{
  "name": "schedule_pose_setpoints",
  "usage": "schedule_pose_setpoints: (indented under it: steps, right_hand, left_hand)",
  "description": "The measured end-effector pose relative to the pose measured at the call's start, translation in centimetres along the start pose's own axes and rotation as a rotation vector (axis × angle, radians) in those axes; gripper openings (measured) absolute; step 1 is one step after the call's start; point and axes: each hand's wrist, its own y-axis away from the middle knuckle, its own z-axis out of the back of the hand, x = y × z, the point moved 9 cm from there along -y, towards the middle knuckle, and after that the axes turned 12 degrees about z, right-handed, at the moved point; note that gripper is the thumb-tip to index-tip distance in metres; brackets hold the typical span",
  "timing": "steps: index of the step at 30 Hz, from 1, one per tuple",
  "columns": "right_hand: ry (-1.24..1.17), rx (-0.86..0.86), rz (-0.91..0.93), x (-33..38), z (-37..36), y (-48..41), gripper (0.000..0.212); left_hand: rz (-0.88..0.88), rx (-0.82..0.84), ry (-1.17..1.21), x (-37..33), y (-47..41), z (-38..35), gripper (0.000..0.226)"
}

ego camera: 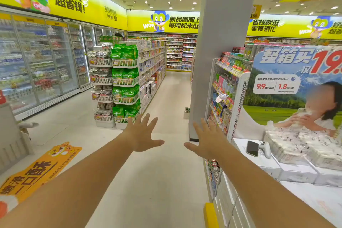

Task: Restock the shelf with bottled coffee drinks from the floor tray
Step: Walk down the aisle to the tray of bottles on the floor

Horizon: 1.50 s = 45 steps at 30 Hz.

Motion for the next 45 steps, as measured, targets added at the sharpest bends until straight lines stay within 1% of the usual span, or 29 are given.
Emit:
schedule_pose_setpoints:
  steps: [5, 11, 19, 27, 33, 39, 45]
  right_hand:
    - [0.010, -0.029, -0.014, -2.9, -1.3, -9.5, 0.097]
    - [0.010, -0.048, -0.042, -6.5, -2.6, -21.8, 0.095]
    - [-0.041, -0.001, -0.046, -12.2, -6.4, -36.8, 0.095]
    - [-0.035, 0.012, -0.037, -21.8, -10.0, -56.3, 0.096]
    - [-0.025, 0.042, -0.007, -28.8, -10.2, -70.9, 0.093]
    - [0.001, 0.087, 0.012, -34.4, -12.7, -83.7, 0.091]
    - [0.017, 0.102, -0.005, -41.1, -16.8, -98.8, 0.090]
  left_hand:
    - [-0.010, -0.039, 0.024, 0.7, -9.6, -1.7, 0.102]
    - [-0.023, -0.039, -0.001, 2.6, -22.5, -2.9, 0.101]
    - [-0.028, 0.030, -0.040, 3.1, -39.3, -6.8, 0.100]
    - [0.005, 0.057, -0.036, 2.3, -60.1, -8.9, 0.101]
    - [0.024, 0.074, -0.035, 1.9, -75.6, -9.1, 0.101]
    - [0.034, 0.125, -0.011, 1.4, -90.1, -11.9, 0.102]
    - [0.003, 0.093, -0.016, 0.9, -107.0, -14.9, 0.103]
